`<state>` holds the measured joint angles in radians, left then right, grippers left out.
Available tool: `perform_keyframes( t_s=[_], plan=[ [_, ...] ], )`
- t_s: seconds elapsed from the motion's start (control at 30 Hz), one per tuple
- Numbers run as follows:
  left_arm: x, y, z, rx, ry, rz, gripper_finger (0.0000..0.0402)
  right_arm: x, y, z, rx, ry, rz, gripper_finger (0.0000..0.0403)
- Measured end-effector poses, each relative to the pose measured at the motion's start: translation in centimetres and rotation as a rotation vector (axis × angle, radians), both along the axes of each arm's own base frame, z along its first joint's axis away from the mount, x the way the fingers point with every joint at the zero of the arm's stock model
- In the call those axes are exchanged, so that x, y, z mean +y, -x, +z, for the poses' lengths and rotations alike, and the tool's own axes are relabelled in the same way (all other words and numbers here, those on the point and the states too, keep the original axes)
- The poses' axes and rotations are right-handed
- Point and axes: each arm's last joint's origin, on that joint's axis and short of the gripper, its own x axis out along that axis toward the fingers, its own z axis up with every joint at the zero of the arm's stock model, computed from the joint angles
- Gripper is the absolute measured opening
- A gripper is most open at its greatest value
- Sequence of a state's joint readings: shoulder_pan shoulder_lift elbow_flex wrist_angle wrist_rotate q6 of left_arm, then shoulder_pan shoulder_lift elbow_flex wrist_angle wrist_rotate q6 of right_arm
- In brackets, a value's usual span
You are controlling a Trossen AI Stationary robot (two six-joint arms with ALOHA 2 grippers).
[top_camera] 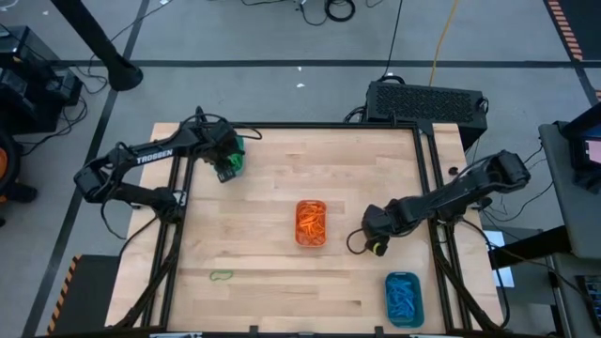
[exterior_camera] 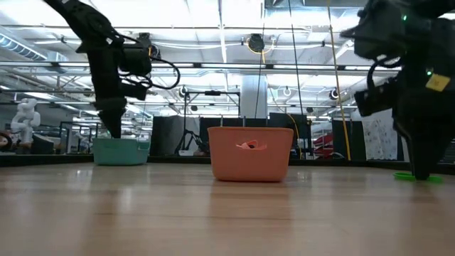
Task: Sort rubber bands into baskets
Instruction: Put the green rubber band into the green bin
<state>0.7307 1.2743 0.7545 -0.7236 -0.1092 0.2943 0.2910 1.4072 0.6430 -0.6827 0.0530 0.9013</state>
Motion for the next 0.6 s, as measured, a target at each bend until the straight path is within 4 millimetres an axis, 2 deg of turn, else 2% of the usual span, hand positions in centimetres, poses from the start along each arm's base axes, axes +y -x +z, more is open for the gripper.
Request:
perform_keyframes(
  t_s=[0.17,0.3,0.4,0.5,0.6],
  plan=[
    [-0.2,-0.4,1.5,-0.093,0.126,0.045,0.0172,0.2,-0.4,-1.3,0.071,0.001,-0.002,0.0138],
    [-1.3,-1.0,3.6,-0.283,0.243,-0.022,0.0172,0.3,-0.5,-1.5,0.086,-0.032,-0.009,0.0072],
    [-3.0,-1.4,5.6,-0.454,0.265,-0.116,0.0171,0.3,-0.4,-1.2,0.066,-0.058,-0.006,0.0013],
    [-5.4,-1.7,7.3,-0.617,0.221,-0.223,0.0171,0.3,-0.5,-0.6,0.028,-0.074,-0.005,0.0008],
    [-7.9,-1.8,7.8,-0.802,0.186,-0.333,0.0171,0.4,-0.7,0.4,-0.015,-0.072,0.021,0.0002]
  ],
)
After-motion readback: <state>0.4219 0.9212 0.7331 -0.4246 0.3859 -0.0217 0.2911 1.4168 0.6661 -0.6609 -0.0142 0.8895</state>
